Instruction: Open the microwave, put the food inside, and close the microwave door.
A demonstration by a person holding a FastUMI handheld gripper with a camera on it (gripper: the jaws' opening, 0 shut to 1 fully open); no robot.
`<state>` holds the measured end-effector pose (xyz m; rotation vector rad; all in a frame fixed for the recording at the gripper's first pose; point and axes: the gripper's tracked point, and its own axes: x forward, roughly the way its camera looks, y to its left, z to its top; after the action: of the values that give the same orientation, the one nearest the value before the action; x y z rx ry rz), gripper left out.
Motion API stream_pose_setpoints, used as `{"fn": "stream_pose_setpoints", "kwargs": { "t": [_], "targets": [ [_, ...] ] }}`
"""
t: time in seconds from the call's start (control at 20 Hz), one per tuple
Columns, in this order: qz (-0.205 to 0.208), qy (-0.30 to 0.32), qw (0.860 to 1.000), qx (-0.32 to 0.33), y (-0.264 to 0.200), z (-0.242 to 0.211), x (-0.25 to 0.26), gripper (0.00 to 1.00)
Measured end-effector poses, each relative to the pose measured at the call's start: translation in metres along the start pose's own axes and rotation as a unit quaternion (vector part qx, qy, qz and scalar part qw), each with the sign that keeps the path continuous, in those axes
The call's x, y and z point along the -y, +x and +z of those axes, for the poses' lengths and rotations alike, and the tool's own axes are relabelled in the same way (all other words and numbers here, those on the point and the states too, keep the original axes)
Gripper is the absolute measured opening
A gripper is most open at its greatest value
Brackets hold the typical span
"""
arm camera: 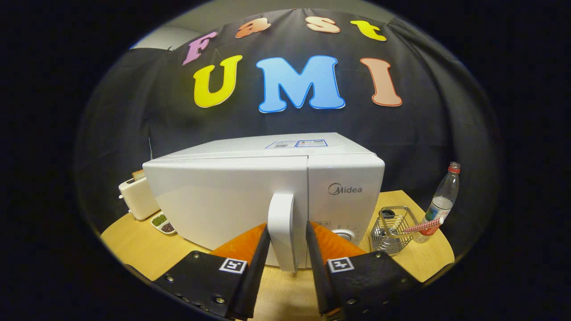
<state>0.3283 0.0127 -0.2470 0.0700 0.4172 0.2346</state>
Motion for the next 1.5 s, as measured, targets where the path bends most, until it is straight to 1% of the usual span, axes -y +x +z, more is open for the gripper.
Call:
{"fn": "stream_pose_setpoints", "kwargs": {
  "t": [0.05, 0.15, 0.2, 0.25, 0.4, 0.45, 0.5, 0.6, 0.7, 0.85, 1.0, 1.05, 1.1, 1.15, 1.2, 1.25, 1.5],
  "targets": [
    [-0.004, -0.009, 1.0, 0.0, 0.002, -0.002, -0.001, 0.44],
    [-0.004, -0.013, 1.0, -0.005, 0.003, -0.005, -0.003, 0.44],
    [-0.007, -0.014, 1.0, -0.002, 0.012, -0.004, -0.003, 0.35],
    [-0.012, -0.018, 1.0, -0.005, 0.005, -0.004, -0.003, 0.25],
    [-0.009, -0.009, 1.0, -0.013, 0.003, -0.004, -0.003, 0.24],
    [-0.006, -0.009, 1.0, -0.015, 0.003, -0.005, -0.005, 0.15],
    [-0.006, -0.011, 1.0, -0.017, 0.002, -0.004, -0.005, 0.15],
    [-0.012, -0.009, 1.0, -0.024, 0.005, -0.006, -0.004, 0.09],
    [-0.012, 0.004, 1.0, -0.022, -0.011, -0.009, -0.009, 0.09],
    [-0.017, -0.013, 1.0, -0.022, -0.029, -0.016, -0.019, 0.09],
    [-0.022, 0.018, 0.999, -0.041, -0.045, -0.021, -0.025, 0.09],
    [-0.019, 0.019, 0.999, -0.046, -0.052, -0.025, -0.03, 0.12],
    [-0.016, 0.017, 0.999, -0.047, -0.058, -0.027, -0.035, 0.13],
    [-0.01, 0.015, 0.999, -0.049, -0.064, -0.029, -0.04, 0.18],
    [-0.006, 0.018, 0.998, -0.052, -0.071, -0.03, -0.044, 0.18],
    [-0.003, 0.022, 0.998, -0.054, -0.076, -0.033, -0.048, 0.21],
    [-0.004, 0.024, 0.997, -0.067, -0.102, -0.042, -0.068, 0.22]
  ]
}}
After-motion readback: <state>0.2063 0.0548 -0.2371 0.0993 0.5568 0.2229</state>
